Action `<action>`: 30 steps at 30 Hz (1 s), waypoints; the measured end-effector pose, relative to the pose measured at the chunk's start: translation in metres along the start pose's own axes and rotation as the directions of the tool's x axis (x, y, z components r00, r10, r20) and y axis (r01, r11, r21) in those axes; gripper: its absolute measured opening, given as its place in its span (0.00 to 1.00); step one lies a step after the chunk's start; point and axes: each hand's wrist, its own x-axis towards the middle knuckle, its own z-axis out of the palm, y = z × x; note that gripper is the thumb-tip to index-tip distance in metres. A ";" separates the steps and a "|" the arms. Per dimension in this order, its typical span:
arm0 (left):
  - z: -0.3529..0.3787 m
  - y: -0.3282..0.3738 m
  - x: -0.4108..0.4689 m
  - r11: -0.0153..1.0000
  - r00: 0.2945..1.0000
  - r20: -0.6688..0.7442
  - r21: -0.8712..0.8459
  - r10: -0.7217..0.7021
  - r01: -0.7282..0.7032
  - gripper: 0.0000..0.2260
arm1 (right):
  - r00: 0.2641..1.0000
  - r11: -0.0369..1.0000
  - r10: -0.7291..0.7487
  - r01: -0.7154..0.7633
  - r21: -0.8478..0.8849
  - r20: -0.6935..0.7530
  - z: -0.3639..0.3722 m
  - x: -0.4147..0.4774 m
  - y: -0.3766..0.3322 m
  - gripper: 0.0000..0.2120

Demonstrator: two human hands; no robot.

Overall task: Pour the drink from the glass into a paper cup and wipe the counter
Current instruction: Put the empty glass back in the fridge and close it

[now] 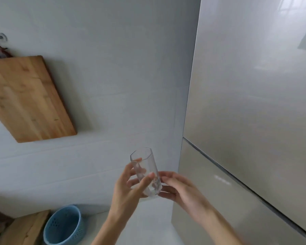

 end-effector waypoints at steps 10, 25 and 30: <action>0.053 -0.004 0.116 1.000 0.972 0.234 0.009 -0.025 0.024 0.23 | 0.912 0.854 -0.237 0.031 -0.519 -0.335 -0.053 0.065 -0.056 0.13; 0.009 0.003 0.279 0.999 0.824 0.566 0.045 -0.032 0.008 0.29 | 0.869 -0.771 -0.309 -0.467 -0.433 -0.386 -0.015 0.220 -0.135 0.25; -0.005 0.001 0.307 0.999 0.757 0.651 0.033 -0.047 0.034 0.25 | 0.765 -0.713 -0.318 -0.583 -0.391 -0.561 0.007 0.227 -0.143 0.28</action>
